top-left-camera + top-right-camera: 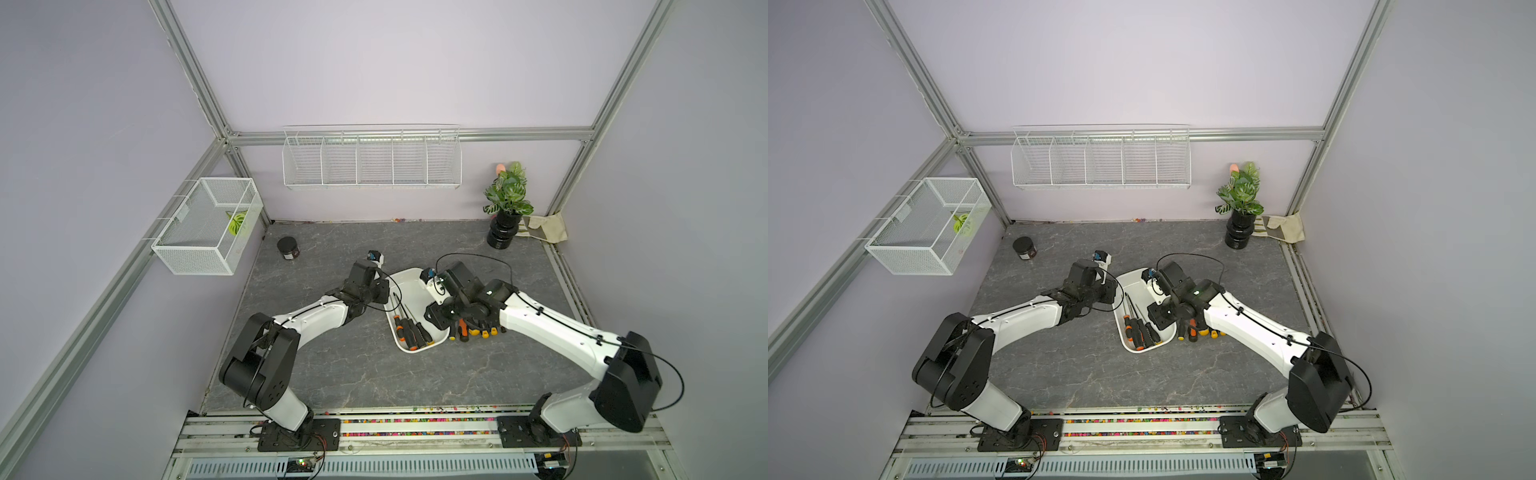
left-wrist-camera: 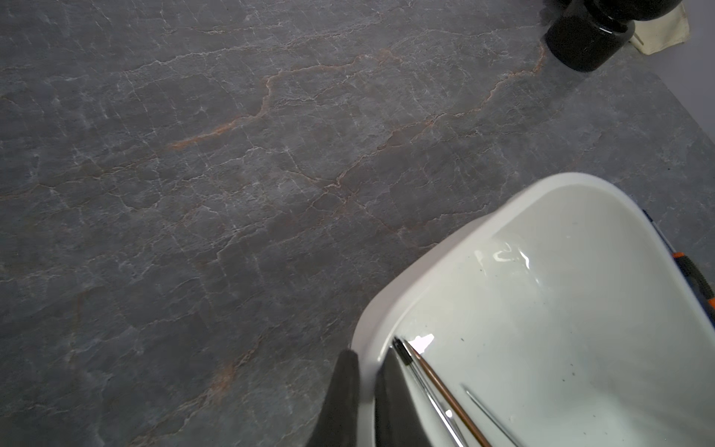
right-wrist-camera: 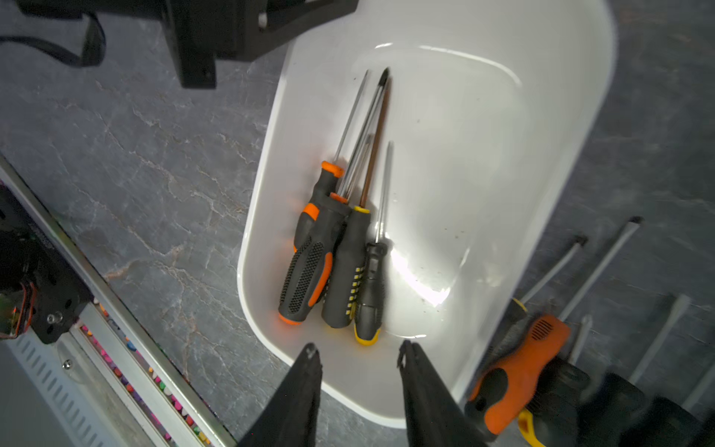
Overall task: Take out the screwdriver from the storage box
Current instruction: Pick up the screwdriver from the storage box.
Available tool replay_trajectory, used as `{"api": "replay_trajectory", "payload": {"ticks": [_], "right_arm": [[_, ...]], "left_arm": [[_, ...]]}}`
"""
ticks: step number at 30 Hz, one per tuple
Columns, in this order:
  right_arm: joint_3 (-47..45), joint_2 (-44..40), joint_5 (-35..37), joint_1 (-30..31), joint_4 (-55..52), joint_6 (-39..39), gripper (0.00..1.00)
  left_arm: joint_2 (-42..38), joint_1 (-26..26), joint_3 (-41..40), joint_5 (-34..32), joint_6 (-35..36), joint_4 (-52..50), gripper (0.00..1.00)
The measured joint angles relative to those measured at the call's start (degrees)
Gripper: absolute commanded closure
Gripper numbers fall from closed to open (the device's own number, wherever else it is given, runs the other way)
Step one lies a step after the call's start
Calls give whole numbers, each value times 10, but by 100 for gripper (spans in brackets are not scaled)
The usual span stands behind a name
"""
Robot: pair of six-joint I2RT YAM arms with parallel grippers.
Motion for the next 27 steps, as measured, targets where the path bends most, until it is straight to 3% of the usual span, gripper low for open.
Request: {"api": "replay_trajectory", "payload": {"ticks": [15, 27], "right_arm": [[66, 166, 31, 22, -30, -14, 62], [81, 198, 62, 22, -43, -23, 65]], "left_arm": [[0, 0, 0, 0, 0, 0, 100], [0, 0, 0, -1, 0, -1, 100]]}}
